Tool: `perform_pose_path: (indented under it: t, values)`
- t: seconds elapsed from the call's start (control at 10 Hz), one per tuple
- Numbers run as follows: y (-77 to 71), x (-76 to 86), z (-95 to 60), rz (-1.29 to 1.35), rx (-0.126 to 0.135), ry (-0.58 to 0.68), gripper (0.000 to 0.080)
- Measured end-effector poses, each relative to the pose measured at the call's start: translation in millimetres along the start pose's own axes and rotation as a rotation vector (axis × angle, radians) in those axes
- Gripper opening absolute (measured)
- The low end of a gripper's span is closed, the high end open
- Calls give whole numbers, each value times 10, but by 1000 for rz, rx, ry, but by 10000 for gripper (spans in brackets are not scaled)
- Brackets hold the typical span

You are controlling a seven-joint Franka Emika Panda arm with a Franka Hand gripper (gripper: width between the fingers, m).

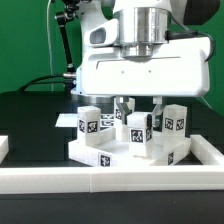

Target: Assemble square table

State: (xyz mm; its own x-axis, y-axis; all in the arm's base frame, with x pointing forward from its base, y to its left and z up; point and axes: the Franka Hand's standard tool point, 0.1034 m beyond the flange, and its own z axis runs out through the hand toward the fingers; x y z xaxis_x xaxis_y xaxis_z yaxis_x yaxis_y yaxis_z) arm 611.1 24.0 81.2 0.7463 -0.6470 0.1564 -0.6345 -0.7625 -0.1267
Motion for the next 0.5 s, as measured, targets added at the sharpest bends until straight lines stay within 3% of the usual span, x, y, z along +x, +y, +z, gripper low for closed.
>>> perform_pose_path:
  t: [0.5]
  values:
    - [-85, -127, 5, 557, 14, -19, 290]
